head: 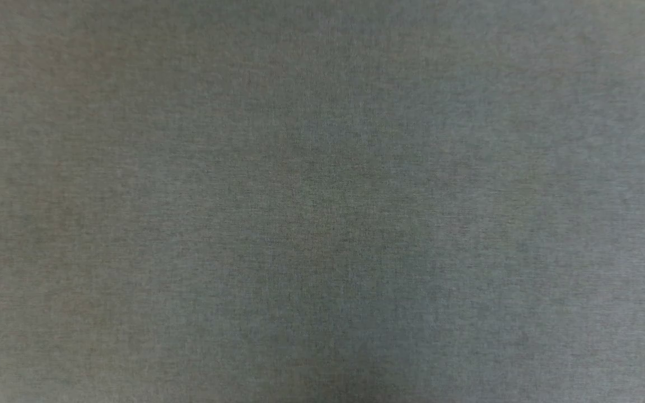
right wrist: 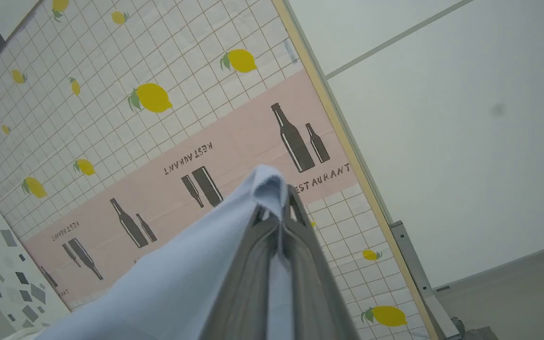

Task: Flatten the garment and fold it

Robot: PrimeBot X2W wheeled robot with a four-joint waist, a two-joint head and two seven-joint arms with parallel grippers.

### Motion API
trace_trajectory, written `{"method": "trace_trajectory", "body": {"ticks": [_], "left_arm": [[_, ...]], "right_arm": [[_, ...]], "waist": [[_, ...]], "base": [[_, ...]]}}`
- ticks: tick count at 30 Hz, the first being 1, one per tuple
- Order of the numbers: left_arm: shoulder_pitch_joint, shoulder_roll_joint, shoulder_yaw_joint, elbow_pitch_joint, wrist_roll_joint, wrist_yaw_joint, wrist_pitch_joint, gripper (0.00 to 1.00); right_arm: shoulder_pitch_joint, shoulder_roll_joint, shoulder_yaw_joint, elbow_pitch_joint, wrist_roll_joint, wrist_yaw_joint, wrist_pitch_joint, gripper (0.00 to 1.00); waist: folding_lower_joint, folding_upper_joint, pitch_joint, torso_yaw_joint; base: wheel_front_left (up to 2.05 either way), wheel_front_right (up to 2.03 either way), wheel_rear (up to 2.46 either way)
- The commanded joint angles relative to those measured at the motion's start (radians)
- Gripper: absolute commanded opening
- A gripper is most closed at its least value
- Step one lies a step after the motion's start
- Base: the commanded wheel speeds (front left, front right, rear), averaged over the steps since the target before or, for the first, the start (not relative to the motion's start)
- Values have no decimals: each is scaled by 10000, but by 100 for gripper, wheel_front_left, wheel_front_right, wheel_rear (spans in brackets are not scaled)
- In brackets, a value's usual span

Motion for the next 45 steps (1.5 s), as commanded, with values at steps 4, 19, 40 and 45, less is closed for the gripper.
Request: {"method": "trace_trajectory", "body": {"ticks": [4,19,40,45], "left_arm": [[501,-175,46,562,-231,13,-384,0],[6325,-1106,566,620,-2154,-720,-2605,0],[15889,-2244,1134,-2818,-4181,583,-2004,0],[16853,-2094,1558,-3702,-4479,1201,-1488,0]], "right_arm": [[403,-41,-18,23,326,-15,-37,0],[6522,-816,1075,-1568,3646,-15,480,0],[17613,-694,1831,-4802,4292,-15,1318,0],[18365,-741,1485,-5244,3917,-15,1949,0]], "waist": [[-1,0,571,268],[-1,0,-1381,856],[-1,0,-4172,825],[-1,0,-4205,769]], "base": [[0,0,0],[0,0,0],[0,0,0],[0,0,0]]}}
